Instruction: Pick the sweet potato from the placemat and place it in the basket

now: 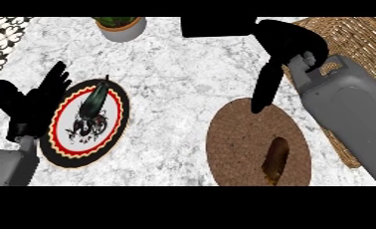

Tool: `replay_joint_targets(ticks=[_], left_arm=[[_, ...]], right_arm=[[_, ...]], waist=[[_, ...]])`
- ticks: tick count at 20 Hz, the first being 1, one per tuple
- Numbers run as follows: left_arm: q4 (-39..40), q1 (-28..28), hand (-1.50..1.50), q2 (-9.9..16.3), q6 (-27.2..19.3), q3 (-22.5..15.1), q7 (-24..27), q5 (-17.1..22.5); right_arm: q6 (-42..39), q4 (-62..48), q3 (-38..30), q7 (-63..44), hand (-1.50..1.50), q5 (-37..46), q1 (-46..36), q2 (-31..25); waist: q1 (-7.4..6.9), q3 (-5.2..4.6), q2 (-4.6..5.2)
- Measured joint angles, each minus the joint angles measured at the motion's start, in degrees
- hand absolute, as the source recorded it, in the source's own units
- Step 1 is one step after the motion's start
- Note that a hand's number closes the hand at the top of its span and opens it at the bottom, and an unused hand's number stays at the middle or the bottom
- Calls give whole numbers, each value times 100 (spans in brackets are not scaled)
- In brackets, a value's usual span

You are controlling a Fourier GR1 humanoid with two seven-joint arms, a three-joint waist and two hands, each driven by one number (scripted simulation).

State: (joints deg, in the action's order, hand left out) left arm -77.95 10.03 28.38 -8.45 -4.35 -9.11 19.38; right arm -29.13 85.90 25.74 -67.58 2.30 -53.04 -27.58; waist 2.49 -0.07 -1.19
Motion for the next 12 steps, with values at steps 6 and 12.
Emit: replay_joint_targets(ticks=[6,12], left_arm=[[11,-43,0,-99,-12,3,71,-96],[-31,24,0,-162,40,25,10,-152]], right_arm=[[193,1286,144,-42,-150,148,1123,-432],[535,2132,369,252,-150,1127,2474,-657]], waist=[[-24,2,38],[-103,7,79]])
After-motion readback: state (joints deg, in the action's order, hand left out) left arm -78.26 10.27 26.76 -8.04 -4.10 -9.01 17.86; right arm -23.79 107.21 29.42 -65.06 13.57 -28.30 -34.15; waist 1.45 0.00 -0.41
